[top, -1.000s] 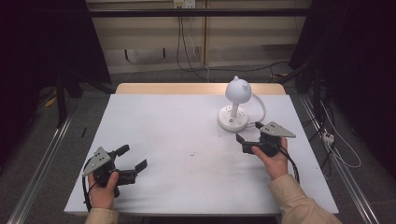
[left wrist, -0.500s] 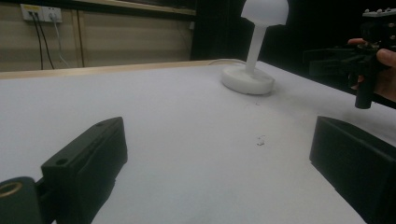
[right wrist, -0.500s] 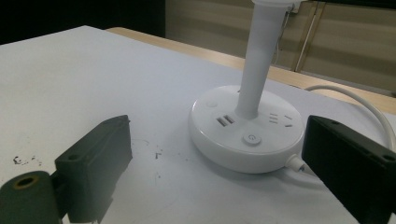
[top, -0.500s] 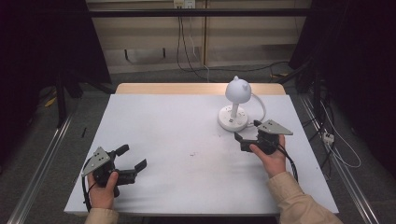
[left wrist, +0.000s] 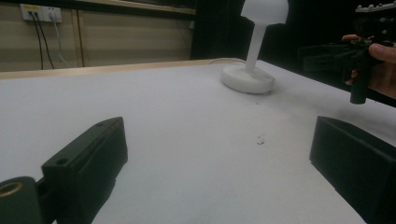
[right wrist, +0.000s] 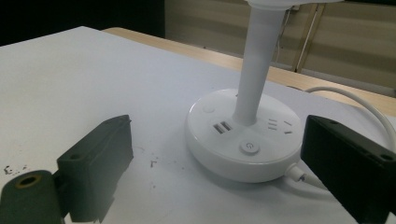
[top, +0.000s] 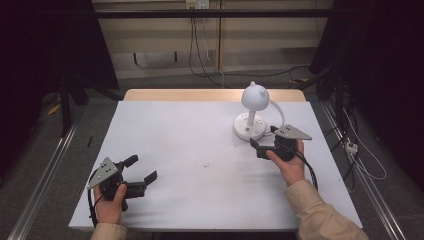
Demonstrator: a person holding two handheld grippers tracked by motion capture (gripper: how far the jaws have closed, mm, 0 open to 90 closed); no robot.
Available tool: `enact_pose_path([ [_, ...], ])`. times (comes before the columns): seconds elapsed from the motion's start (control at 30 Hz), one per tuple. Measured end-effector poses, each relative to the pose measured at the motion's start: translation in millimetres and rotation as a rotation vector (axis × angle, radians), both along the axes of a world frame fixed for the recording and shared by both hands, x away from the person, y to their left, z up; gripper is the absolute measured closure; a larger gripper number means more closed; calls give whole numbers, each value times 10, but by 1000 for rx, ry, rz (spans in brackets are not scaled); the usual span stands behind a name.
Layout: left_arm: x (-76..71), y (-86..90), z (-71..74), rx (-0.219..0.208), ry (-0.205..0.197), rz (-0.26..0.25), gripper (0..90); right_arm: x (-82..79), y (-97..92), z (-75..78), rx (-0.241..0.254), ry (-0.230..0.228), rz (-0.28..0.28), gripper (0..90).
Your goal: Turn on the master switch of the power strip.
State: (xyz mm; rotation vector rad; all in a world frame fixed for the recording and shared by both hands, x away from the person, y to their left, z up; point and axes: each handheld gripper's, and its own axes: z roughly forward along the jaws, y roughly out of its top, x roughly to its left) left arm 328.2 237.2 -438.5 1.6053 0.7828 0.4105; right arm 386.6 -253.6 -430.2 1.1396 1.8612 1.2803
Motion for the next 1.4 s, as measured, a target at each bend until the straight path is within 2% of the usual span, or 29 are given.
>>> enact_pose_path([
  [0.17,-1,4,-2,-3,1,0,39,40,15,6,-20,-1,0,131],
  [0.37,-1,-4,-1,-4,0,-1,39,80,0,-6,-20,12,-5,192],
  [0.77,-3,-17,2,1,-2,-5,39,157,-6,11,-30,22,-10,251],
  [0.9,-4,-18,1,-1,-2,-5,39,179,5,15,-46,23,-9,320],
  [1.07,-10,-17,7,-1,-3,-5,39,214,-4,1,-36,37,-11,435],
  [1.17,-8,-11,5,-3,-2,-2,39,240,-7,-6,-46,47,-8,463],
  [1.4,-15,-9,6,-4,-3,-3,40,297,-42,-13,-32,53,-12,518],
])
